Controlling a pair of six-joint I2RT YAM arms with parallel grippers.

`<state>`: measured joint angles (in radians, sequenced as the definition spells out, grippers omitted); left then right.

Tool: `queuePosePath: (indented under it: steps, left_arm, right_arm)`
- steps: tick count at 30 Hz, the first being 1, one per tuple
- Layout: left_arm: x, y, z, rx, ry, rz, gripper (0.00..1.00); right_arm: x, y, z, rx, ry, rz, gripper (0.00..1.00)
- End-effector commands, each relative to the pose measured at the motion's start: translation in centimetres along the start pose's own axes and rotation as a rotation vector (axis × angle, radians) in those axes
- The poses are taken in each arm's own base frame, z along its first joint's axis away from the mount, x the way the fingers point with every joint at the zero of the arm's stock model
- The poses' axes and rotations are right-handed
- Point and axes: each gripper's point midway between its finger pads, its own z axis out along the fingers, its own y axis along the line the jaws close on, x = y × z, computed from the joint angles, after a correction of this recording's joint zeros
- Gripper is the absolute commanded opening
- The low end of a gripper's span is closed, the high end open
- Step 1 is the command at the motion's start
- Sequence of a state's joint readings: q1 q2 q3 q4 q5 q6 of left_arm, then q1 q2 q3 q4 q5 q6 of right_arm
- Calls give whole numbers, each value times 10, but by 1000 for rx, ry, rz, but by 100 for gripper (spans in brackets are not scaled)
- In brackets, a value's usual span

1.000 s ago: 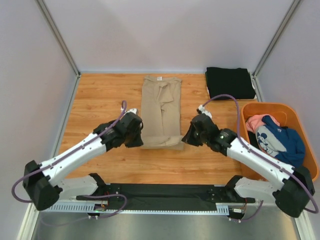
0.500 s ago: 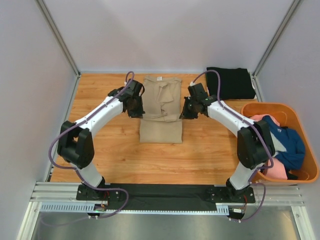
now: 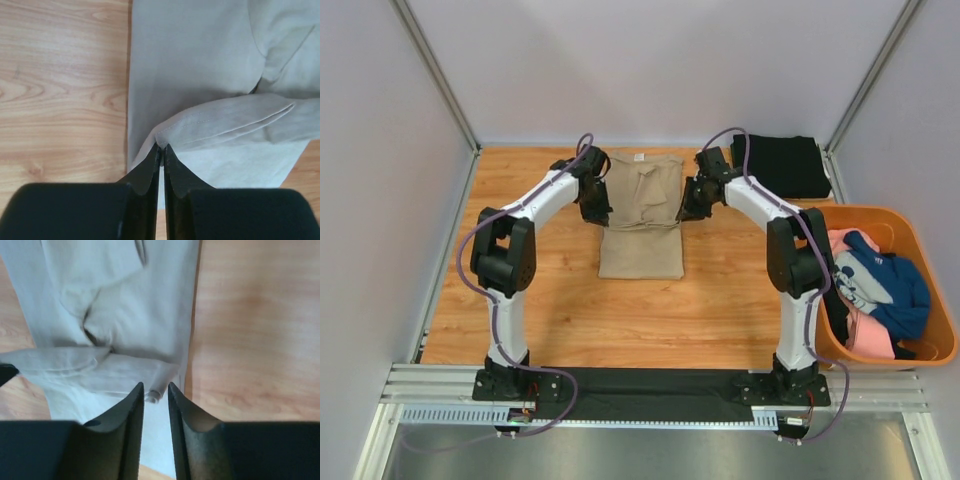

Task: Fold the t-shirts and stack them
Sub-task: Fold the tshirt

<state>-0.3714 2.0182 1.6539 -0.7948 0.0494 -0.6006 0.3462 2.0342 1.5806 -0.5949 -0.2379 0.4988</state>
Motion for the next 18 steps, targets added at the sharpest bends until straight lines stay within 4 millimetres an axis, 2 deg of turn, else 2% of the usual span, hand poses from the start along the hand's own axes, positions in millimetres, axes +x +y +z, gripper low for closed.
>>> queuePosePath:
  steps: [1,2,3,4,5,6,7,8,9,10,11,12,13,14,15,16,17,18]
  left_arm:
    - [-29,3,0,33,20,-75,11]
    - [-26,9,15,23,84,-96,20]
    - [-55,-8,1,93,47,-106,25]
    - [-68,-3,-2,105,54,-128,31]
    - [-62,2,10,88,123,-141,42]
    - [-69,0,5,105,126,-138,45]
    - [-90,-6,-12,132,73,-131,47]
    - [-90,-7,-23,136,71,-123,51]
    - [-92,-8,-32,141,49,-99,53]
    - [-76,1,-26,114,86,-106,54]
    - [-85,-5,-50,153,3,-89,54]
    - [-55,10,-34,117,73,-103,54]
    - [-46,14,-38,116,67,-104,54]
    - [-49,10,-57,148,1,-97,54]
    - [-17,25,-43,119,68,-113,54]
    - [-6,27,-46,122,68,-113,54]
    - [-5,24,-59,153,15,-102,53]
    - [5,26,-60,155,16,-99,53]
  right_arm:
    - [-37,6,3,-32,-14,-8,29]
    - [-50,2,3,-26,-20,7,39]
    - [-76,10,-2,-34,-40,9,48]
    - [-87,10,-6,-30,-43,22,51]
    - [-106,8,-16,-30,-68,37,54]
    - [-113,8,-15,-37,-62,50,57]
    - [-128,16,-36,-54,-97,47,57]
    - [-128,17,-43,-55,-102,44,57]
    - [-132,26,-68,-67,-140,26,58]
    - [-112,14,-57,-43,-95,36,59]
    - [-109,27,-85,-71,-142,10,59]
    - [-102,27,-84,-83,-156,9,59]
    - [-88,25,-84,-88,-147,10,59]
    - [-41,6,-61,-55,-43,32,60]
    - [-36,18,-77,-103,-82,13,61]
    - [-17,20,-74,-114,-56,12,61]
    - [24,2,-59,-84,25,32,61]
    - [35,7,-67,-105,19,21,61]
